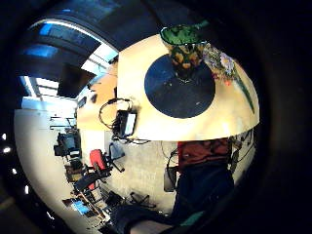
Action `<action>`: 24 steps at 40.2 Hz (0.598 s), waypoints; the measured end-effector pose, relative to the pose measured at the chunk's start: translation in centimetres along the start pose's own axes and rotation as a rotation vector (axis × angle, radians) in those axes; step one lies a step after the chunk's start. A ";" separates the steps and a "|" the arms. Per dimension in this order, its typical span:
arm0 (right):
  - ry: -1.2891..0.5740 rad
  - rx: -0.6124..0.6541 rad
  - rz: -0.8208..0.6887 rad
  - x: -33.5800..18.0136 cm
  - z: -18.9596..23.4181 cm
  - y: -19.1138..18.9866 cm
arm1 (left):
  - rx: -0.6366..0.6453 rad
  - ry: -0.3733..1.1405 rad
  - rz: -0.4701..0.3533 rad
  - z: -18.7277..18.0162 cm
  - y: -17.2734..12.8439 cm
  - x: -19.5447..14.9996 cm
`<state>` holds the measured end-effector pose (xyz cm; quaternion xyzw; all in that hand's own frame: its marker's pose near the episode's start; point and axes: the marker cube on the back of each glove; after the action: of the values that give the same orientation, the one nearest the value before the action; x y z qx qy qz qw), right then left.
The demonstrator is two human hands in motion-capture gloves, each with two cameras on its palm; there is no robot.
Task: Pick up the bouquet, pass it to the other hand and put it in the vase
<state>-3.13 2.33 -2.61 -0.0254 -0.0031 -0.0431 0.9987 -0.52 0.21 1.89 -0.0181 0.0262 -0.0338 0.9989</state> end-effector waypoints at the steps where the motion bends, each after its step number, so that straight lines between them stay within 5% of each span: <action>1: -0.025 0.002 -0.002 0.3 0.6 -0.7 | 0.003 -0.004 0.000 0.2 0.0 0.0; 14: -0.142 -0.037 0.124 3.5 0.1 -2.9 | 0.028 -0.005 0.066 1.4 0.7 1.4; 24: -0.243 -0.069 0.251 6.8 4.1 -5.9 | 0.065 -0.043 0.085 1.8 0.6 2.2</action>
<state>3.07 -3.92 1.84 -0.0647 -0.1189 0.0853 0.9871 1.78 0.68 3.56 0.0146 0.0044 0.0081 0.9999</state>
